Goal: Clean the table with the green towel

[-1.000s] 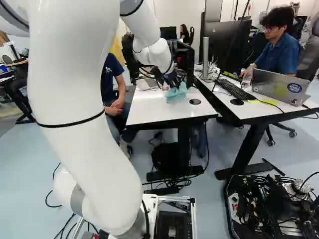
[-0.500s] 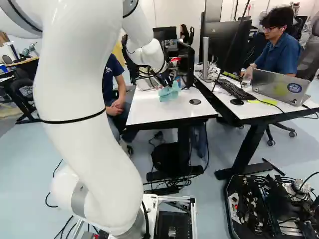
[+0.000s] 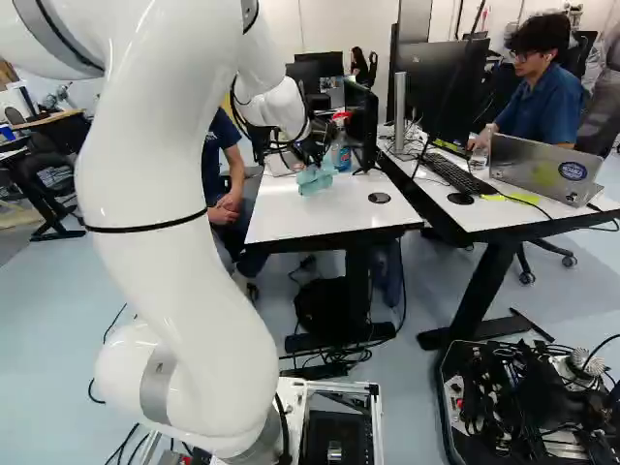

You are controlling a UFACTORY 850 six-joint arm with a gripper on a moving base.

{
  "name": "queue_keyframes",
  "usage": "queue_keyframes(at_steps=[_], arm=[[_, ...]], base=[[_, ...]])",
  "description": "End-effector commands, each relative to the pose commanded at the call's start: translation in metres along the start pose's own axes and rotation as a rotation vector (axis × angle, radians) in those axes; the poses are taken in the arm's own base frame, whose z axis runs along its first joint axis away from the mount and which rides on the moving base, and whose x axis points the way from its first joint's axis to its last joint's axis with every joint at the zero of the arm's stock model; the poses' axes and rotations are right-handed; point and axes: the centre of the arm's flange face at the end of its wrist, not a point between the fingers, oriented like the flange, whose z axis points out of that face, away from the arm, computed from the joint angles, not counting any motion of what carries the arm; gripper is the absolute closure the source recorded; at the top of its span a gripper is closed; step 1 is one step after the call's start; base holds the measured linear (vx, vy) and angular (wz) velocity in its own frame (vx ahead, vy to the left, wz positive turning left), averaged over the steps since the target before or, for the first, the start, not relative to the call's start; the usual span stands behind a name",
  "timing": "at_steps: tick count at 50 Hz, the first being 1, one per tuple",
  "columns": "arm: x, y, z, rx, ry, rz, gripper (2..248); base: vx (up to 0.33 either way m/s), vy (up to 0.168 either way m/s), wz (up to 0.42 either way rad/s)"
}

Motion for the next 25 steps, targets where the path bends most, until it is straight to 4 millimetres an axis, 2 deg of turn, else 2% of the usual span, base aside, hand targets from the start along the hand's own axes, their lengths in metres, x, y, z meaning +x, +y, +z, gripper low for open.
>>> queue_keyframes(at_steps=[14, 25], arm=[[0.007, -0.024, 0.008, 0.026, 0.005, -0.029, 199], [0.009, -0.028, 0.009, 0.031, 0.006, -0.034, 199]], base=[[0.0, 0.0, 0.0], [0.0, 0.0, 0.0]])
